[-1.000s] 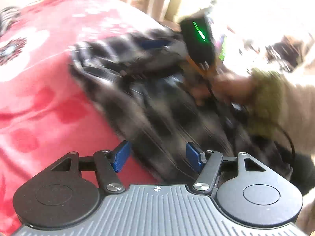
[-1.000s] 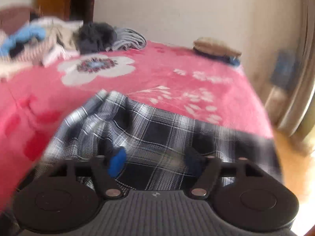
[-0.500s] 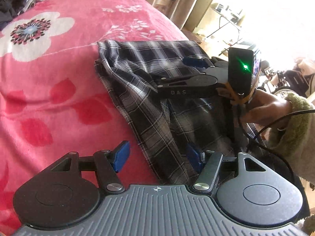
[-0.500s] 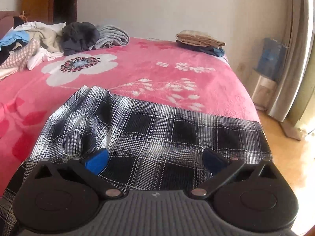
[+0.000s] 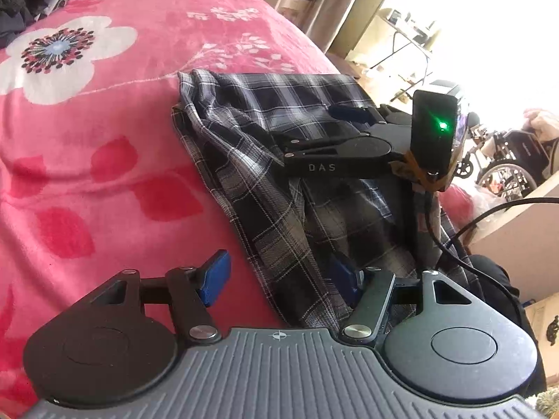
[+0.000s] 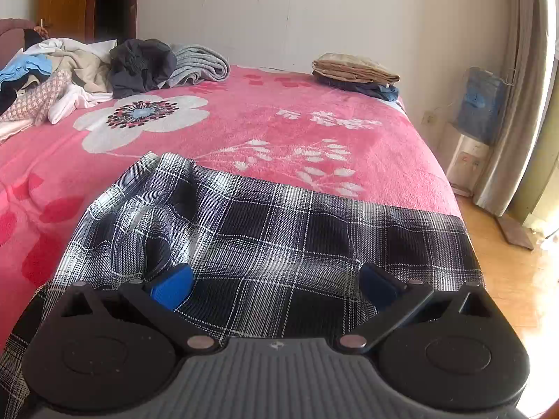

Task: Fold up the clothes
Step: 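Press the shorts flat with both open grippers near the waistband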

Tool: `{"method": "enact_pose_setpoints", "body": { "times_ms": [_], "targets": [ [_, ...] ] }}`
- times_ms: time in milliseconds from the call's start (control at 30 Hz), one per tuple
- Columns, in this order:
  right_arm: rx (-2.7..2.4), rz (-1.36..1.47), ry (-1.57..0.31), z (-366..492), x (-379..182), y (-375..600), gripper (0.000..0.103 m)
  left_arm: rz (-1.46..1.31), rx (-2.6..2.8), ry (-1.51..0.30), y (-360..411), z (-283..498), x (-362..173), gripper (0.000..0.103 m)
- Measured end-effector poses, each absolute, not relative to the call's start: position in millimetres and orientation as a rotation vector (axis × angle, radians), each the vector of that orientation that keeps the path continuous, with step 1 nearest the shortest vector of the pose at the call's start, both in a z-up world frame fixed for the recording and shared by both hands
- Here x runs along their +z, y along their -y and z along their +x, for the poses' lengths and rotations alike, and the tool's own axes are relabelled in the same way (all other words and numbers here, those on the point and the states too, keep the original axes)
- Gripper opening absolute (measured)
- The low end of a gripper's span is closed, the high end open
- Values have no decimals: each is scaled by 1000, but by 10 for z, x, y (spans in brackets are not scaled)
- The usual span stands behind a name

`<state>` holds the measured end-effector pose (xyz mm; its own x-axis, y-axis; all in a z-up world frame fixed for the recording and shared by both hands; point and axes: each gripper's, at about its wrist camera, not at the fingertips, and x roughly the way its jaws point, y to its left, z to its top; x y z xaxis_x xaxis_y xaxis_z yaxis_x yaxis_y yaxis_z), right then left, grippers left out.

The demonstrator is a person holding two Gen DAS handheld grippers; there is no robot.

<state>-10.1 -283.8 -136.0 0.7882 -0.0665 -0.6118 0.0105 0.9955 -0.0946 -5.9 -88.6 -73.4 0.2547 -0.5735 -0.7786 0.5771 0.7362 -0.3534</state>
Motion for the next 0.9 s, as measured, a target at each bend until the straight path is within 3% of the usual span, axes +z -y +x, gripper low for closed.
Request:
{"method": "enact_pose_setpoints", "body": {
  "times_ms": [900],
  "targets": [
    [-41,-87,-663,-107,-1355,2843,103,4,-793,-1066,914,-69,-764,63]
  ]
}}
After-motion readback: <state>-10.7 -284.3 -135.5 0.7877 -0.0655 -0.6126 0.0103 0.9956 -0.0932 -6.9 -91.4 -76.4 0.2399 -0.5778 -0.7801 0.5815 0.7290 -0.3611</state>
